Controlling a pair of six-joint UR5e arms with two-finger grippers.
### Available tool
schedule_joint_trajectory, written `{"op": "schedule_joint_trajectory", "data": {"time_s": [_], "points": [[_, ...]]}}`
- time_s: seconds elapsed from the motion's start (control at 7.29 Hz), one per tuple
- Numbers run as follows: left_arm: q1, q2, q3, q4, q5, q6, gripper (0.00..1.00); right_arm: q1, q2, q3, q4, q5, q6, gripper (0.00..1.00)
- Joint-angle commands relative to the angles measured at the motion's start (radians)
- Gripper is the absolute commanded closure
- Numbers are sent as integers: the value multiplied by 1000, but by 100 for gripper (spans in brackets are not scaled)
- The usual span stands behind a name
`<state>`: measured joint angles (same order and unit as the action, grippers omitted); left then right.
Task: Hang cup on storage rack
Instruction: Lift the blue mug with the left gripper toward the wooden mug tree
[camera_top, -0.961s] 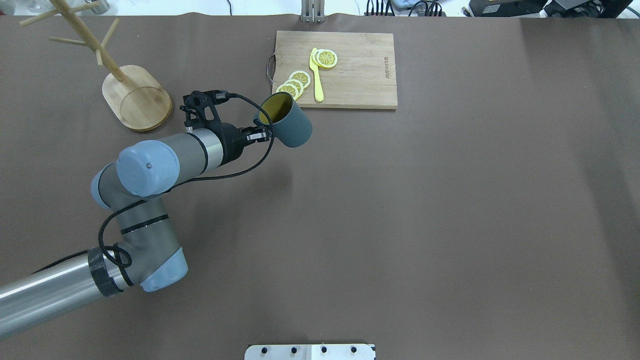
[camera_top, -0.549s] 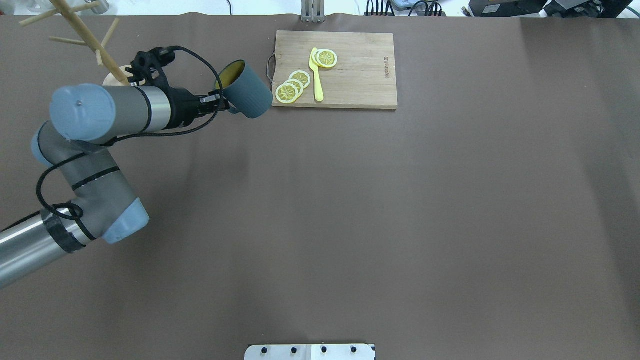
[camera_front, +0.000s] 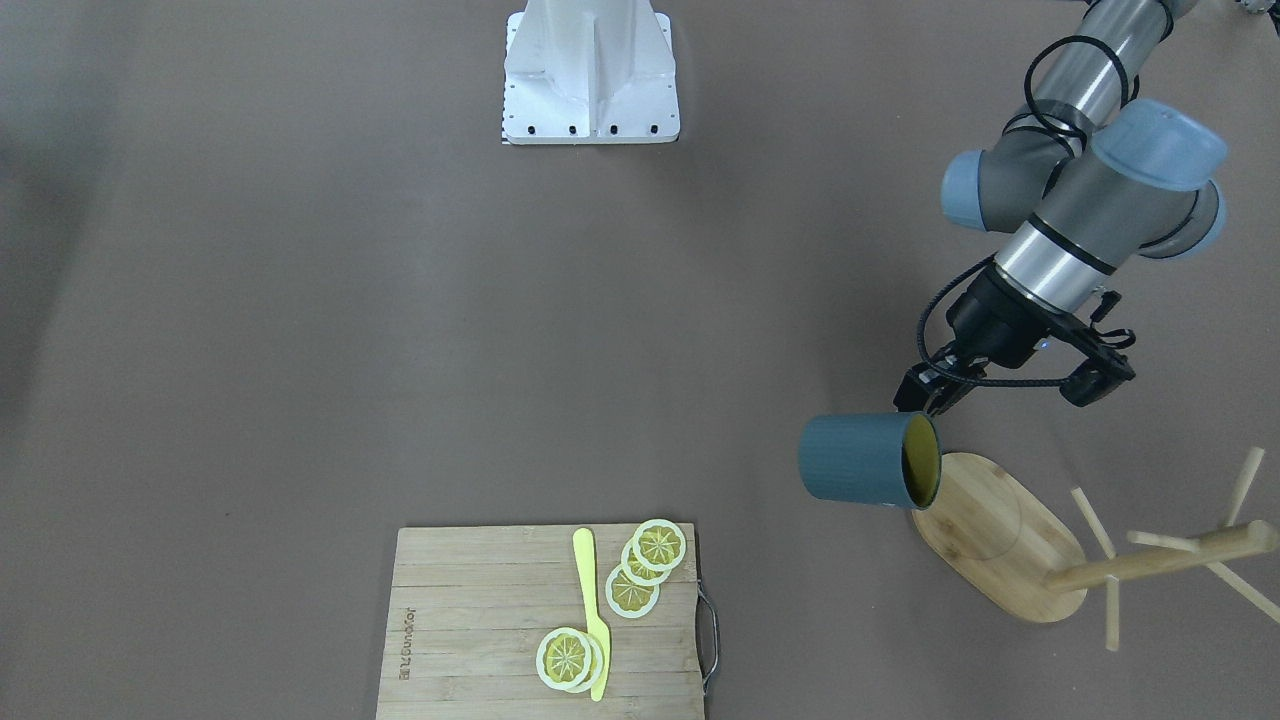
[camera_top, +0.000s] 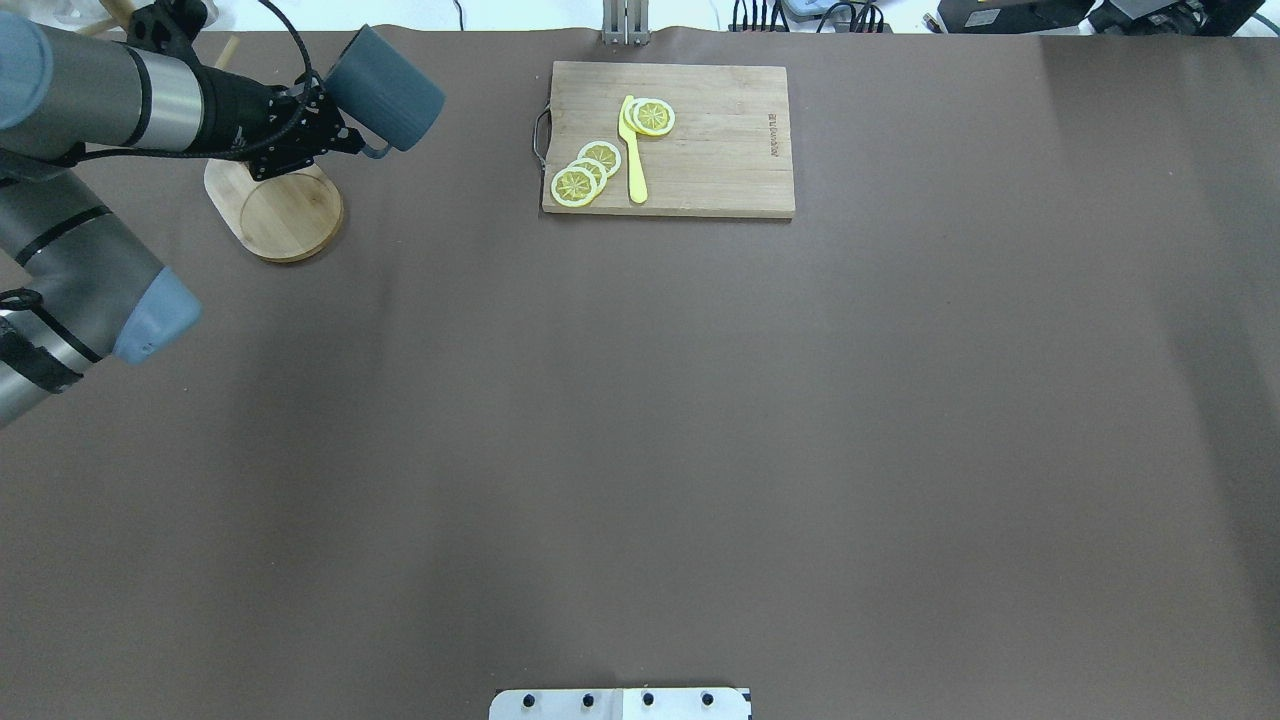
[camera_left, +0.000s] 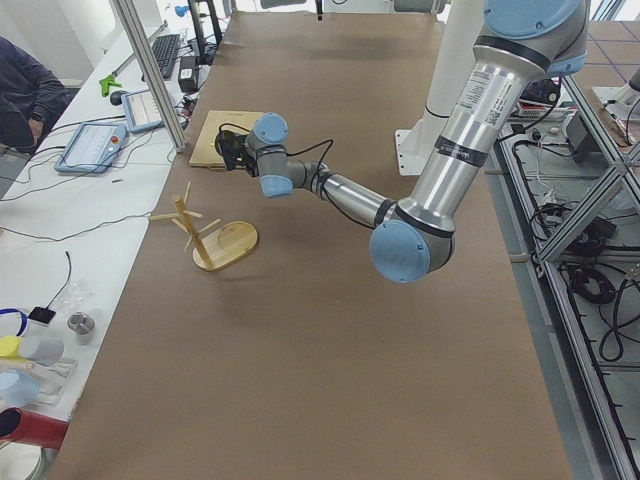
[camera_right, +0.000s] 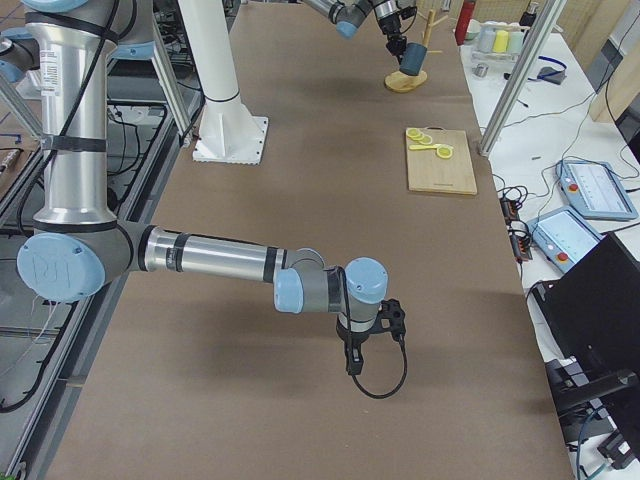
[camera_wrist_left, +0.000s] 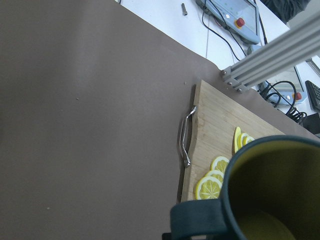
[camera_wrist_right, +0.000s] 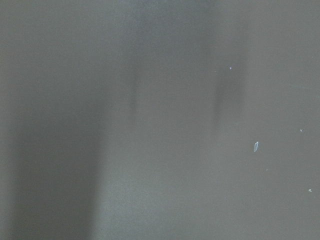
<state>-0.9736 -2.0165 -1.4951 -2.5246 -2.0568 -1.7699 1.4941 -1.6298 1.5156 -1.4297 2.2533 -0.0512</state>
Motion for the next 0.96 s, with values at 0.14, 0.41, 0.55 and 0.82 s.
{"op": "schedule_joint_trajectory", "data": {"time_s": [0.14, 0.41, 0.55, 0.82], "points": [[-14, -33, 56, -203, -14, -427, 100, 0, -1, 0, 0, 0, -1, 0], [-37, -31, 148, -414, -14, -721, 100, 0, -1, 0, 0, -1, -1, 0], [-43, -30, 183, -528, -13, -875, 100, 0, -1, 0, 2, -1, 1, 0], [-89, -30, 263, -696, 4, -1167, 100, 0, -1, 1, 2, -3, -1, 0]]}}
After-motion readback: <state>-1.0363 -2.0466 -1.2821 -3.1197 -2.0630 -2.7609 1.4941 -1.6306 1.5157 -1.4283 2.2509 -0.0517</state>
